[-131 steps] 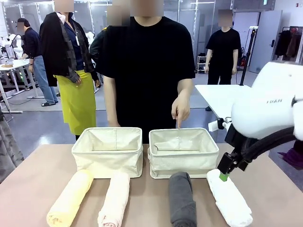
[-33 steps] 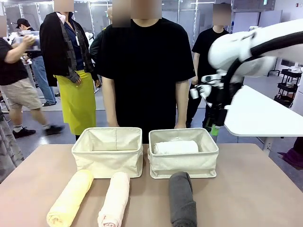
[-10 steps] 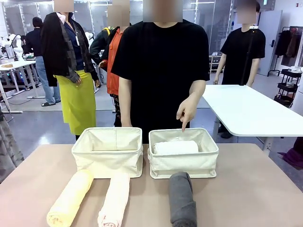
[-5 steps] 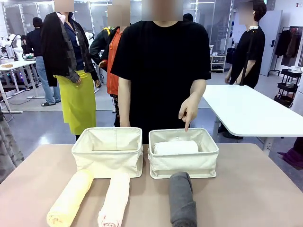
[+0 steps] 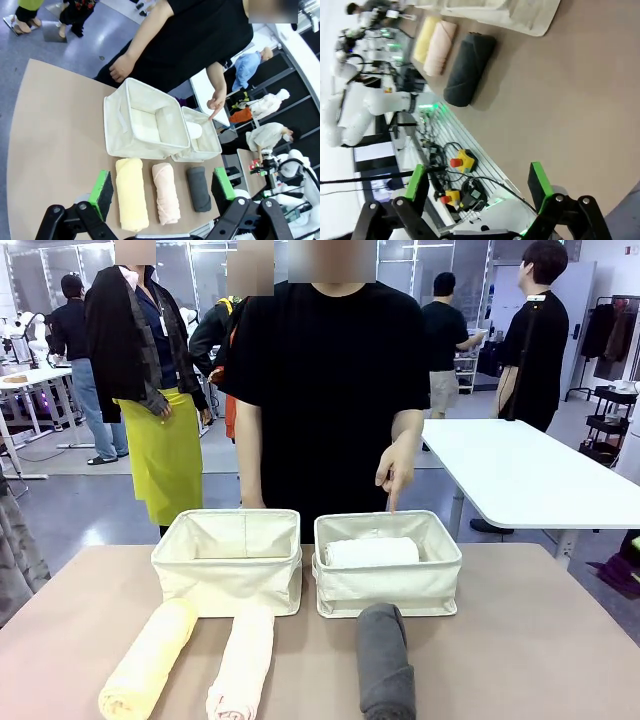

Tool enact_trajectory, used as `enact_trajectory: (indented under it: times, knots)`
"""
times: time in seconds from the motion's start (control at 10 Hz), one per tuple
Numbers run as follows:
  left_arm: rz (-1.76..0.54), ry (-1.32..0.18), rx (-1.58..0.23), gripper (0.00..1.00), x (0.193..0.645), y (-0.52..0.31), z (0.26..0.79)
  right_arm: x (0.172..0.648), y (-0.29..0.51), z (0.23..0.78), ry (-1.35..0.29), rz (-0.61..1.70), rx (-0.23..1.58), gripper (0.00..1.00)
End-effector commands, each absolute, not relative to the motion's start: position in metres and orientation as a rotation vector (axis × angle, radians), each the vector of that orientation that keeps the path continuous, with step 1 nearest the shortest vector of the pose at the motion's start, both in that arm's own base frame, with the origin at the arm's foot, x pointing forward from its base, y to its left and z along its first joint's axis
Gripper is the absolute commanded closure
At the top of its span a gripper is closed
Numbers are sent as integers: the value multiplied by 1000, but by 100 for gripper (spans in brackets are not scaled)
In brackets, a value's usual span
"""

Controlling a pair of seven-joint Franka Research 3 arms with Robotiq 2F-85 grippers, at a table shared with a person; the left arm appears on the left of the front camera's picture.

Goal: Divide the towels into two baskets.
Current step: Pick up one hotel-folded towel from the bottom of the table and place it in the Fabric basket indicated by the person.

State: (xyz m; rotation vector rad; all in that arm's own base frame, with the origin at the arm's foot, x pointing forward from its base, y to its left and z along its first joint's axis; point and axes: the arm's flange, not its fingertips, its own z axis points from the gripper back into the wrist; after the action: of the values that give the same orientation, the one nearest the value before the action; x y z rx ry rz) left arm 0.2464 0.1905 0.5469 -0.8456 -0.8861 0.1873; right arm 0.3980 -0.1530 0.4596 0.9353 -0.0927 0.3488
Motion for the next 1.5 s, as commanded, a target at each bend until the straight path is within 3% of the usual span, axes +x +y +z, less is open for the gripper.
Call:
enact_trajectory:
  times: [0.0,0.5,1.2,1.4]
  knots:
    - [185,-900,-862,0,248,192,549,363,-66,455,-81,251,739,0]
    - [185,-900,-862,0,248,192,549,336,85,446,-177,320,579,0]
    - [185,-900,-862,0,248,192,549,345,92,458,-177,376,596,0]
    - [185,-900,-862,0,248,192,549,347,148,450,-101,308,563,0]
